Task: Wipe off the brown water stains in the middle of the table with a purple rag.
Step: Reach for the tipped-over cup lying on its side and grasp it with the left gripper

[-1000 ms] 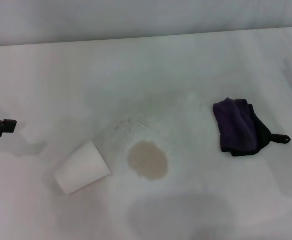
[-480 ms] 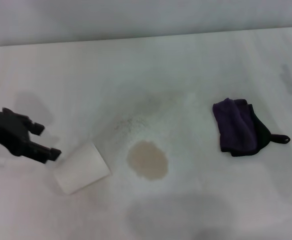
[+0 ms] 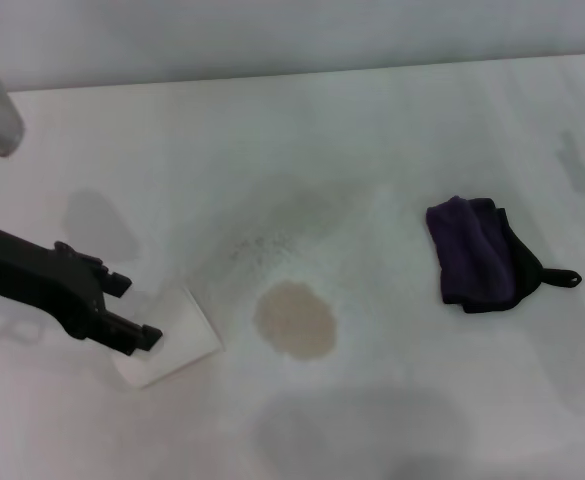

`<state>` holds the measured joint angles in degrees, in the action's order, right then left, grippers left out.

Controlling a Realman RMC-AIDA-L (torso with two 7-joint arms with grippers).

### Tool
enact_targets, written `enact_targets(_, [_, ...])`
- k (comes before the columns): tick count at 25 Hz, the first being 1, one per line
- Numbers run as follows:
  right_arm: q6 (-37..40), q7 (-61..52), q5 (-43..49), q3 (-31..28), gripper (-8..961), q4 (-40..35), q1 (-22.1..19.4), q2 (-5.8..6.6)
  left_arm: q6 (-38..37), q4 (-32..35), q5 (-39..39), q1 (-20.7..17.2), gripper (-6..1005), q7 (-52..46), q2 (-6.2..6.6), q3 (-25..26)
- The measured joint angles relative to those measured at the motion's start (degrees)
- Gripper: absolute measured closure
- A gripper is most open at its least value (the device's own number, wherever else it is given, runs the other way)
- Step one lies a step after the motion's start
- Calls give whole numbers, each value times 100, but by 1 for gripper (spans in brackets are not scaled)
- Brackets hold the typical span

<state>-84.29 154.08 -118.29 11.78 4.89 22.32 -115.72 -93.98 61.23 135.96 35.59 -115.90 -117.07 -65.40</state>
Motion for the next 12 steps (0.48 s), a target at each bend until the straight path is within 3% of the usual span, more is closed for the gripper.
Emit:
enact_targets(4, [-75, -1, -1, 0, 109, 9, 0, -2, 50, -121, 172, 10, 111, 45, -102, -64])
enact_targets(12, [-207, -1, 10, 0, 109, 67, -55, -3, 438, -422, 259, 54, 121, 72, -143, -351])
